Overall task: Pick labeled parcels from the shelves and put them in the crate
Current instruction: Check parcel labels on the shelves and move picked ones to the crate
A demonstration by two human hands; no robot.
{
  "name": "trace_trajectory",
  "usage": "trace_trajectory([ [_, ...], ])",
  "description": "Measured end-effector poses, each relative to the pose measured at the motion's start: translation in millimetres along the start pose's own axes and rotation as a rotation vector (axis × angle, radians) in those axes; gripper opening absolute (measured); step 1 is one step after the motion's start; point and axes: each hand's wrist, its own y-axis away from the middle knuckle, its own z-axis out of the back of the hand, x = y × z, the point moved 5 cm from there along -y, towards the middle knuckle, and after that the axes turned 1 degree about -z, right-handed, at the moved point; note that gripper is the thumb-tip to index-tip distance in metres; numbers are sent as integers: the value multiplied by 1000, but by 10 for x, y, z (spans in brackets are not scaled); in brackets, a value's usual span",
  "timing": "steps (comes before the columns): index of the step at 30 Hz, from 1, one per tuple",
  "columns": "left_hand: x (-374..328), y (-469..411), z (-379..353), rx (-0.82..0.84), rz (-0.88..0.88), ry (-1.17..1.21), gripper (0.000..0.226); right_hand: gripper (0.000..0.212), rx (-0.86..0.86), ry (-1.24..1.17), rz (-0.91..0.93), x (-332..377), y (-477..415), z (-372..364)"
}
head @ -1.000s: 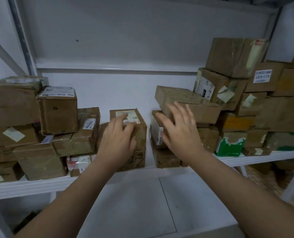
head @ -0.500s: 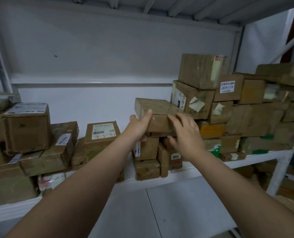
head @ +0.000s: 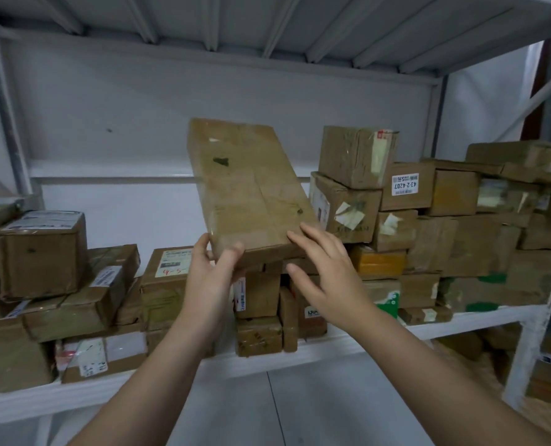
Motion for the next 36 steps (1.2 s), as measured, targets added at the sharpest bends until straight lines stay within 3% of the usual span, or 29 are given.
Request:
trace_trajectory([
  [5,-237,316,175,-63,-351,-315,71,57,77,-220,-4,410,-34,-32],
  [10,-399,398,237,-70,-634,-704,91,71,131,-897,-29,891,-53,-72],
  [12,-415,413,266,-71,-709,-865,98,72,112,-1015,-38,973,-66,-89],
  [14,-407,439,273,-28,-793,-946,98,85,70,-1061,-80,984,-87,-125],
  [17,-369,512,231,164,-872,-1012,90,101,-35,-1098,-197,919,-112,-148],
  [19,-380,575,221,283,-837,-987,81,107,-100,-1095,-256,849,-119,-153],
  [22,-445,613,261,366,-813,-876,48,107,-144,-1092,-303,738,-105,-198],
  [25,-467,504,363,235,-816,-848,34,96,-149,-1100,-311,632,-68,-257],
  [27,-491,388,498,6,-714,-795,46,91,-123,-1130,-310,569,-41,-301],
  [29,-497,280,648,-166,-436,-590,77,89,-103,-1164,-330,524,-9,-321],
  [32,-329,202,622,-23,-52,-38,94,73,-79,-1238,-398,473,31,-380],
  [34,-194,212,495,76,48,217,86,52,-44,-1280,-429,499,49,-418],
  [36,-125,191,483,50,37,329,87,54,-19,-1237,-427,526,54,-401],
])
